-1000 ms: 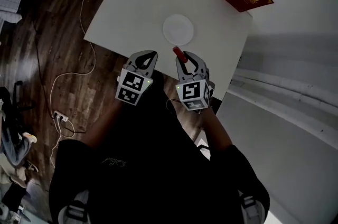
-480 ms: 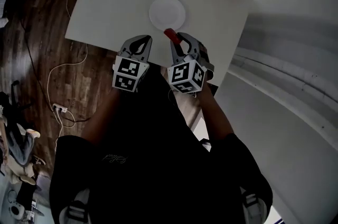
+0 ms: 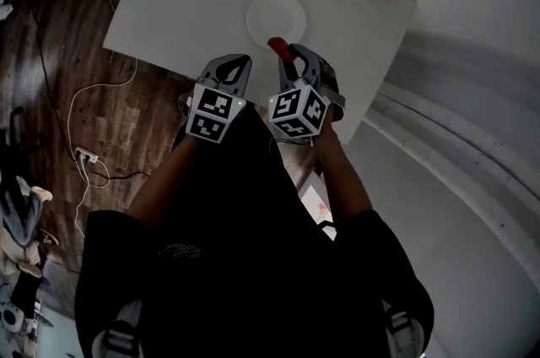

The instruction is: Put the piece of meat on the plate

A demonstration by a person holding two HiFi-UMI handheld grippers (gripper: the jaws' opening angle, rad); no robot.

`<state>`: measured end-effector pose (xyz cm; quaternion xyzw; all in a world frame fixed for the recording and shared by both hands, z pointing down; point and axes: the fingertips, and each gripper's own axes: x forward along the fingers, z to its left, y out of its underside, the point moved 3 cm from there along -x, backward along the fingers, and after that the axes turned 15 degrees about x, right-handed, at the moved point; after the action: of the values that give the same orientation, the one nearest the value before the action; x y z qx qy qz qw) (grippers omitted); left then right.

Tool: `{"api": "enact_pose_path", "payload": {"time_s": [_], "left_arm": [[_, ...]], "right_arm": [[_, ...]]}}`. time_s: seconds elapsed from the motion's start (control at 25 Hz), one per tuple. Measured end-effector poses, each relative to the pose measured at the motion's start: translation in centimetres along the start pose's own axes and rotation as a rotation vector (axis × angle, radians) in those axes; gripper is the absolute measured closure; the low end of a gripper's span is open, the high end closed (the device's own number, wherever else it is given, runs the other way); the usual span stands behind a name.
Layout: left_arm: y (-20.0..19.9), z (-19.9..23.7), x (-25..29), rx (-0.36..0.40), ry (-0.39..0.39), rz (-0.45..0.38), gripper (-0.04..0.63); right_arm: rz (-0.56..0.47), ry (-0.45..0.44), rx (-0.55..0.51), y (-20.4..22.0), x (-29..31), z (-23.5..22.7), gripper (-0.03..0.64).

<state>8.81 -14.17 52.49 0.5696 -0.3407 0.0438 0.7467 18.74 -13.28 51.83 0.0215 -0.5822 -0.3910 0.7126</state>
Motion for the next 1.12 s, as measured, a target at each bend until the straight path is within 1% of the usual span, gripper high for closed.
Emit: {"api": "enact_pose_path", "payload": {"time_s": [0.48, 0.8, 1.12], "left_arm": [[0.3, 0.4, 1.4, -0.046, -0.02, 0.015, 0.594], [0.2, 0.4, 2.0, -0.068, -0.044, 0.022, 0.594], [0.2, 0.8, 2.3, -0.08, -0.058, 0.029, 0.594]], "right_arm": [[0.028, -0.017, -0.048, -0.1, 2.5, -1.7, 0.515], [0.032, 0.002, -0.143, -0.3, 4.4, -3.0, 0.514], [0.037, 0.019, -0.204, -0.7, 6.1, -4.0, 0.514]]}}
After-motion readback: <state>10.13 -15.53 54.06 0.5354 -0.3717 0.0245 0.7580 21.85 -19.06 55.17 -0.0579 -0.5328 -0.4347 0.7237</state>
